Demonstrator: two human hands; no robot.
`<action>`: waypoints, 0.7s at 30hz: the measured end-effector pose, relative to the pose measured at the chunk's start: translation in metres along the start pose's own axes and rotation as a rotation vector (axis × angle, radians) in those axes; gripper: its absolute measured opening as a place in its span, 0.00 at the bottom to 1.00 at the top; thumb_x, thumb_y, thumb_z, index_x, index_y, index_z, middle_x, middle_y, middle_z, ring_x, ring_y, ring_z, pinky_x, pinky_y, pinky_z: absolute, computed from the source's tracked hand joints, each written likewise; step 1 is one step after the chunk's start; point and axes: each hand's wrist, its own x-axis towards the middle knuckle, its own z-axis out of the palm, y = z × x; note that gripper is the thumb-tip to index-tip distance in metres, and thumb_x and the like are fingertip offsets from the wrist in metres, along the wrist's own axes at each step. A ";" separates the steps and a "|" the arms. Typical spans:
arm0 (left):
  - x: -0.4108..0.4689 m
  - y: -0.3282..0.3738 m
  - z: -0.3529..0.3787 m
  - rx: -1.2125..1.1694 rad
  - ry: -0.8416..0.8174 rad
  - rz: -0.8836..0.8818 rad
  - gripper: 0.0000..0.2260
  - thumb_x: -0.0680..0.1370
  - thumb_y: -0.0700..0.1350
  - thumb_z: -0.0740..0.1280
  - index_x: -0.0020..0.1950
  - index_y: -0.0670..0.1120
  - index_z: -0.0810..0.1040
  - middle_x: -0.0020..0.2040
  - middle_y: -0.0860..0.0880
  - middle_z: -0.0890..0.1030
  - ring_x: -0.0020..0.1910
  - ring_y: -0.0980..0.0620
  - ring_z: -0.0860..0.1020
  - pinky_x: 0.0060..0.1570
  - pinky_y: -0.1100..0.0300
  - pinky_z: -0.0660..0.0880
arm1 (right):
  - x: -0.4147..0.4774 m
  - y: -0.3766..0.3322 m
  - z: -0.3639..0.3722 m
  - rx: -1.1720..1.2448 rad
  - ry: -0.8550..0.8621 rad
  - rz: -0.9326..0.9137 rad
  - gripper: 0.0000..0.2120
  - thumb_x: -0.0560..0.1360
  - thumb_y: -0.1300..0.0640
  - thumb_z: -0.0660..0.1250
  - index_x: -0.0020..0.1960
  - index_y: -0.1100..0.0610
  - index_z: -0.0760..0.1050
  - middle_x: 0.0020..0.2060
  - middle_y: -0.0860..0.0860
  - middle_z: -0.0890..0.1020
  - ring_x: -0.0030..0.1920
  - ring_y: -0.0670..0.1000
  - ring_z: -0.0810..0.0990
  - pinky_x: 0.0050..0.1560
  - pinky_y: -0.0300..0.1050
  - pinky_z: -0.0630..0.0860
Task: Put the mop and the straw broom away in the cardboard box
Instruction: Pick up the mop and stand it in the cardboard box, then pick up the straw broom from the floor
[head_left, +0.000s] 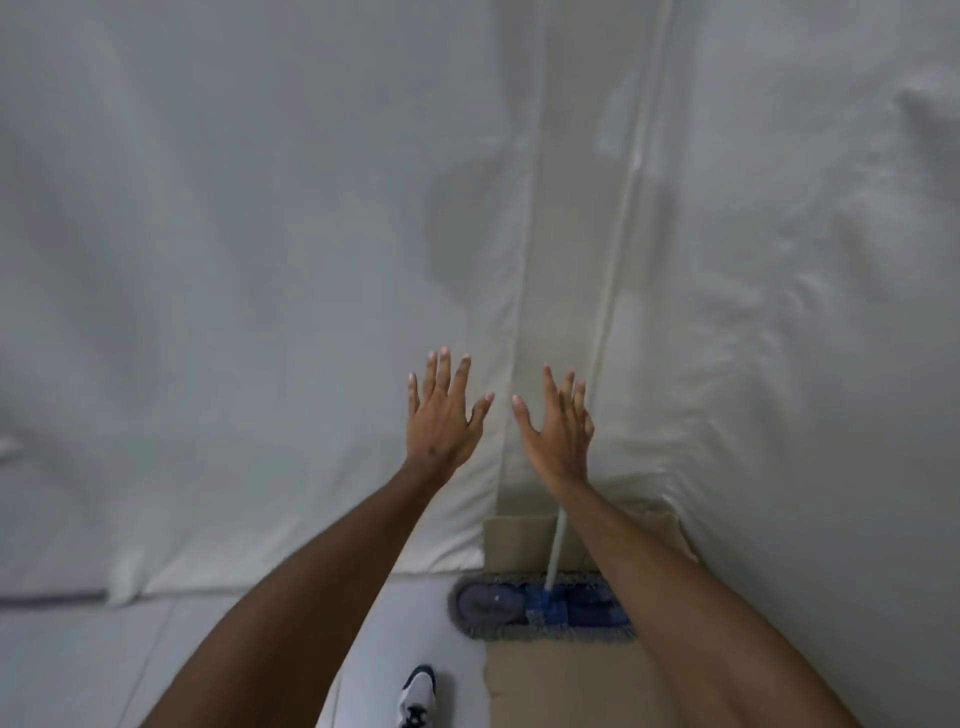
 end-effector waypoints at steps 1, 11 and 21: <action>-0.032 -0.021 -0.022 0.047 0.021 -0.077 0.30 0.81 0.63 0.48 0.80 0.51 0.50 0.81 0.47 0.48 0.80 0.49 0.42 0.76 0.47 0.38 | -0.021 -0.022 0.013 0.041 -0.084 -0.032 0.34 0.77 0.35 0.54 0.78 0.43 0.49 0.80 0.51 0.47 0.80 0.54 0.44 0.75 0.61 0.50; -0.314 -0.166 -0.149 0.232 0.135 -0.629 0.31 0.79 0.66 0.46 0.80 0.54 0.49 0.81 0.47 0.50 0.80 0.50 0.44 0.77 0.46 0.40 | -0.235 -0.165 0.122 0.076 -0.558 -0.440 0.35 0.76 0.32 0.53 0.78 0.41 0.47 0.80 0.51 0.46 0.80 0.52 0.43 0.75 0.59 0.49; -0.649 -0.226 -0.219 0.295 0.178 -1.133 0.30 0.81 0.64 0.51 0.79 0.52 0.52 0.81 0.46 0.51 0.80 0.48 0.47 0.77 0.47 0.41 | -0.495 -0.256 0.186 0.057 -0.929 -0.762 0.35 0.76 0.33 0.53 0.78 0.42 0.47 0.80 0.52 0.47 0.80 0.51 0.45 0.75 0.58 0.49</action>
